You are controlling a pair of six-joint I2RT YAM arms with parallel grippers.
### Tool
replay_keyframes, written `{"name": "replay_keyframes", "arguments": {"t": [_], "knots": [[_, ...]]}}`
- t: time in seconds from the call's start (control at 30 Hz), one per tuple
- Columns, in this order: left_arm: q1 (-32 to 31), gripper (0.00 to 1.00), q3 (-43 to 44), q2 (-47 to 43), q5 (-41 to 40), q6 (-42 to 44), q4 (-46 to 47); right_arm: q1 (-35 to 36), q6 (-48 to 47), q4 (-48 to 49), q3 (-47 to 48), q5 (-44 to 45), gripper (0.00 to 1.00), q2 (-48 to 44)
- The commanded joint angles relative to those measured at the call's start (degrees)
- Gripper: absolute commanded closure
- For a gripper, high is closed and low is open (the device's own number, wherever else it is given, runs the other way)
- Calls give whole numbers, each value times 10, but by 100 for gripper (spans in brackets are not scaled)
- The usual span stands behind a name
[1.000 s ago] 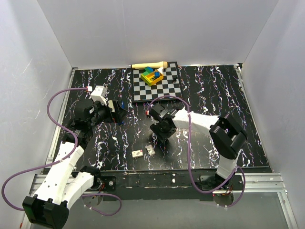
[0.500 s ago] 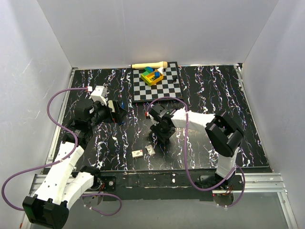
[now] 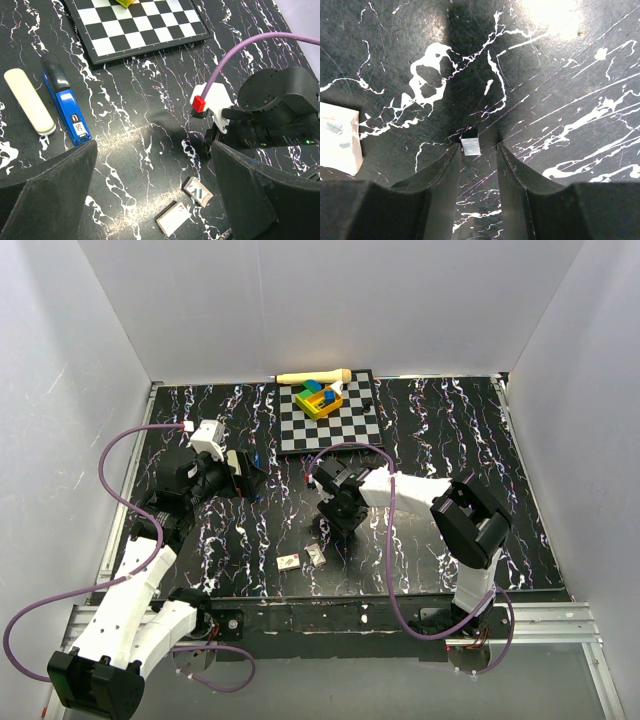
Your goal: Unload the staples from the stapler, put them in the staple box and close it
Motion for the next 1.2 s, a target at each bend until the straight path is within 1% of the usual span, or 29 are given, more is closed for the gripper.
{"name": "replay_keyframes", "arguments": {"t": [0.0, 0.3, 0.47, 0.53, 0.6, 0.7, 0.8, 0.97, 1.17], "knots": [[-2, 2, 6, -5, 4, 5, -1, 8, -4, 0, 9, -6, 58, 9], [-2, 2, 5, -8, 6, 4, 0, 22, -3, -8, 20, -10, 61, 18], [-2, 2, 5, -9, 6, 4, 0, 23, -3, -15, 24, 0, 65, 17], [-2, 2, 5, -9, 6, 4, 0, 22, -3, -14, 21, 4, 69, 15], [-2, 2, 5, -11, 5, 4, 0, 23, -1, -15, 18, 8, 71, 13], [-2, 2, 5, -13, 5, 4, 0, 23, 5, -15, 21, 20, 77, 9], [-2, 2, 5, -15, 6, 4, 0, 24, 9, -17, 24, 29, 80, 3], [-2, 2, 4, -17, 3, 5, 0, 30, 14, -23, 25, 32, 82, -23], [-2, 2, 4, -18, 2, 6, -1, 52, 4, -30, 13, 29, 82, -86]]}}
